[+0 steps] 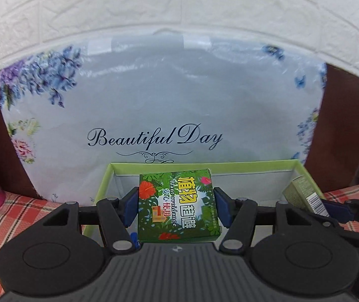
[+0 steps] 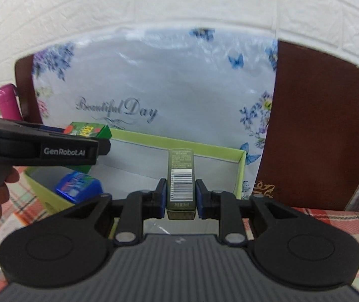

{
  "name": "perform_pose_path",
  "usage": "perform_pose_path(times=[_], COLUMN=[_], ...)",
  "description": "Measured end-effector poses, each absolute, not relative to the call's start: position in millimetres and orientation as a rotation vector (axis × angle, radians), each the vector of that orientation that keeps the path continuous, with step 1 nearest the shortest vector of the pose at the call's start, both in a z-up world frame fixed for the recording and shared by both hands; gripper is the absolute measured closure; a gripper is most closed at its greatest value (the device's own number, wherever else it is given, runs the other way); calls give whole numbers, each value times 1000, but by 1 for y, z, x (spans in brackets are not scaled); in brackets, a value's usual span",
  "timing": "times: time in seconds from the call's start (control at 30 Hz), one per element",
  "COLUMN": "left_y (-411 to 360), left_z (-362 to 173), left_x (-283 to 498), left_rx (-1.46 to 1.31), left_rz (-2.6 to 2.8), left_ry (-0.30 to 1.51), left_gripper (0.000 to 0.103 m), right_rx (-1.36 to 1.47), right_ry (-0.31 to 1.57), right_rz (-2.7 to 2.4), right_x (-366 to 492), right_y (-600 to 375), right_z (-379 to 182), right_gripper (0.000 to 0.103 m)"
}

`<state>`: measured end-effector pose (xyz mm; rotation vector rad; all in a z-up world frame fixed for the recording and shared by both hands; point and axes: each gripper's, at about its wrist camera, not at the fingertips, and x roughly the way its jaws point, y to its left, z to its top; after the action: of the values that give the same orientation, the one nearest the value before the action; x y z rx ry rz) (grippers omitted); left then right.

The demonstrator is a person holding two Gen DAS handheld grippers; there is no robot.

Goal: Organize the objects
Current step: 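Carry both boxes into the lime-green box and open both tools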

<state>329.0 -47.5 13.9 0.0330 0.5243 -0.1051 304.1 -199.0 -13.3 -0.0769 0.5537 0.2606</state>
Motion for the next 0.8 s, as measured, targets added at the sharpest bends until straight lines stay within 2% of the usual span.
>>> perform_pose_path(times=[0.07,0.13,0.17,0.2,0.37,0.4,0.6,0.8], left_y=[-46,-46,-46,-47,-40,-38,-28,-38], left_z=[7,2,-1,-3,-9,-8,9,26], left_x=[340,348,349,349,347,345,317,273], left_rx=[23,33,44,55,72,63,57,135], left_rz=[-103,-87,-71,-64,-38,-34,-25,-16], left_ry=[528,543,540,532,542,541,524,497], left_gripper=[37,14,11,11,11,11,11,10], right_rx=[-77,-73,-73,-74,-67,-68,-51,-40], right_ry=[571,585,579,574,506,492,441,383], right_rz=[264,278,281,277,315,309,295,302], right_x=[316,326,329,330,320,317,294,252], right_y=[-197,-196,-195,-195,-192,-192,-199,-207], right_z=[-24,-35,-39,-42,-43,-41,-21,5], right_gripper=[80,79,66,48,14,10,0,0])
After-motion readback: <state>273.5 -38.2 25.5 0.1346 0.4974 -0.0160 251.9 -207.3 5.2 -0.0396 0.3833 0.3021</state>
